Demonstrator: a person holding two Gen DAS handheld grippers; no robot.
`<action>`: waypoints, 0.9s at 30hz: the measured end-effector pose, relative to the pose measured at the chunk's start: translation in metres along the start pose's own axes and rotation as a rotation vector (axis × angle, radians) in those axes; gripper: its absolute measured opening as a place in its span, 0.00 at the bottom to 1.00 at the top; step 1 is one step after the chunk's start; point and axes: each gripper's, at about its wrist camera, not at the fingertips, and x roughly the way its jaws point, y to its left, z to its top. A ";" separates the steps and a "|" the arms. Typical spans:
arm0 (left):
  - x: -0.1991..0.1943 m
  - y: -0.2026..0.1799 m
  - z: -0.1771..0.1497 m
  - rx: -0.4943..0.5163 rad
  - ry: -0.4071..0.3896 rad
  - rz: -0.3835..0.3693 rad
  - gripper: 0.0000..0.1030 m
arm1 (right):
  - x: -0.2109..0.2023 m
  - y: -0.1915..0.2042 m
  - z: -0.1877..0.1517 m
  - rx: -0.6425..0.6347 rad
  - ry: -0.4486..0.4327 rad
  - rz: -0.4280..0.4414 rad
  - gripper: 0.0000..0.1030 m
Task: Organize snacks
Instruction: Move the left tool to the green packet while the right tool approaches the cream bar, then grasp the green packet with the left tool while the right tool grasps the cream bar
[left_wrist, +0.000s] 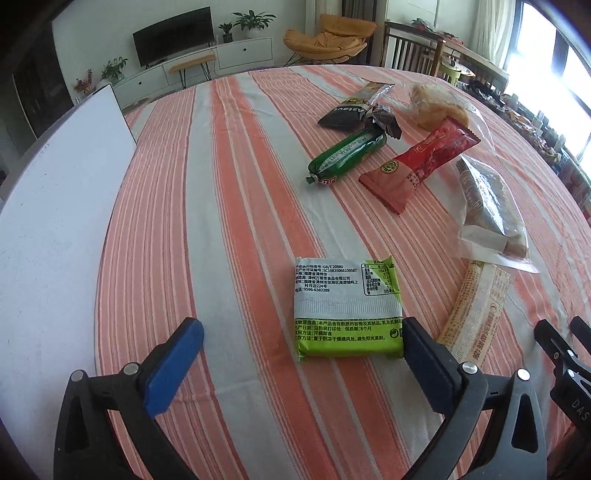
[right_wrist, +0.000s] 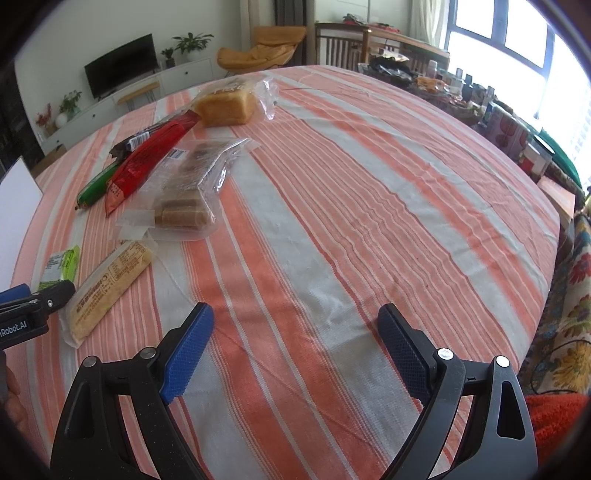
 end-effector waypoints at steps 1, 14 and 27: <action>-0.001 0.000 -0.002 0.002 -0.016 -0.001 1.00 | 0.000 0.000 0.000 0.000 0.000 0.000 0.90; -0.003 0.000 -0.008 -0.003 -0.065 0.000 1.00 | 0.000 0.000 0.000 -0.001 0.000 0.000 0.90; -0.014 -0.006 -0.006 0.054 0.012 -0.022 0.65 | 0.000 0.000 0.000 -0.001 0.000 0.001 0.90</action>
